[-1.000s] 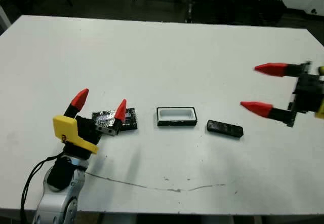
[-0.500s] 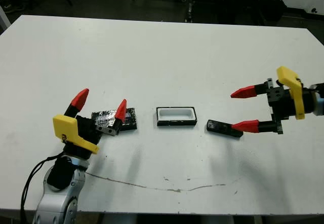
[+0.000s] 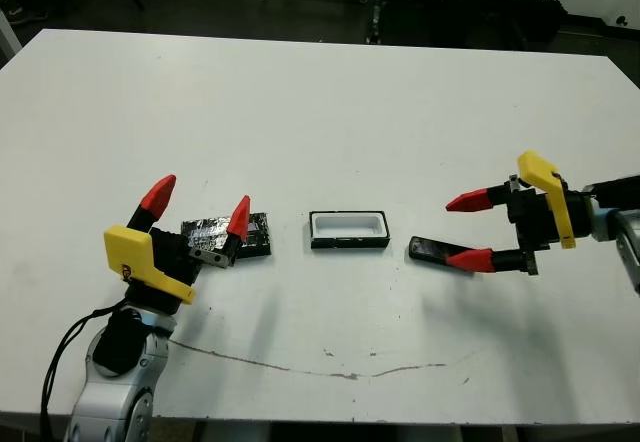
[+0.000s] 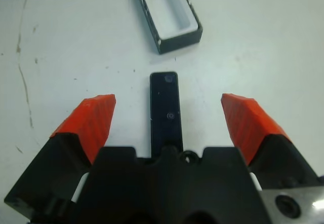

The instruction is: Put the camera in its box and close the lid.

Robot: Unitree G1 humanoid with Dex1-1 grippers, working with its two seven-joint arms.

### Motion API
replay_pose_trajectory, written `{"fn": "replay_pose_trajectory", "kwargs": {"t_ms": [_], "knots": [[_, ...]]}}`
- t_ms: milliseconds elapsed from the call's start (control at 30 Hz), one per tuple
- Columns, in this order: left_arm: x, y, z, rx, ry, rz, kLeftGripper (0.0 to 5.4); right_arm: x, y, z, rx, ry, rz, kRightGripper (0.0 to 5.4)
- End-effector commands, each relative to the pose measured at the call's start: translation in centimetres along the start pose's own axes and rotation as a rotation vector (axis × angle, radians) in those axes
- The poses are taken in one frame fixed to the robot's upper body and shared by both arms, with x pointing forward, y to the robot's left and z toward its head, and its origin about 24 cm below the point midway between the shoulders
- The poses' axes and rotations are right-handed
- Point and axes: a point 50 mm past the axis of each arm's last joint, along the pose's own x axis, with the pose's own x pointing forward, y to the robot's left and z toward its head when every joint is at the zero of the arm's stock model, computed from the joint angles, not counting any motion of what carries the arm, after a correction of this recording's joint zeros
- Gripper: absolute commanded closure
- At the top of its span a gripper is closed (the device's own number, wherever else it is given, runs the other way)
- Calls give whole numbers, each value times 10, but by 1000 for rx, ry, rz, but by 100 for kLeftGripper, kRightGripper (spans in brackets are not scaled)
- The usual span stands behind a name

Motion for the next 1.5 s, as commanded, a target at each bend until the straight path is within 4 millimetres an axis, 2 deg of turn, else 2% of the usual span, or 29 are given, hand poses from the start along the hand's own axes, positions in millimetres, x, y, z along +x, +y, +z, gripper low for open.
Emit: {"fn": "replay_pose_trajectory", "kwargs": {"t_ms": [33,633,1033,1133,1500], "knots": [[0,1,0,15,11,3,0,2,-2,2,-19,9,0,1],[-1,1,0,9,13,-1,0,16,7,-10,19,41,25,1],[-2,1,0,-1,15,-1,0,23,12,-18,48,82,-19,1],[-2,1,0,-4,17,-2,0,26,13,-21,71,87,-31,28],[-2,1,0,9,16,-2,0,34,16,-32,92,8,-148,184]]}}
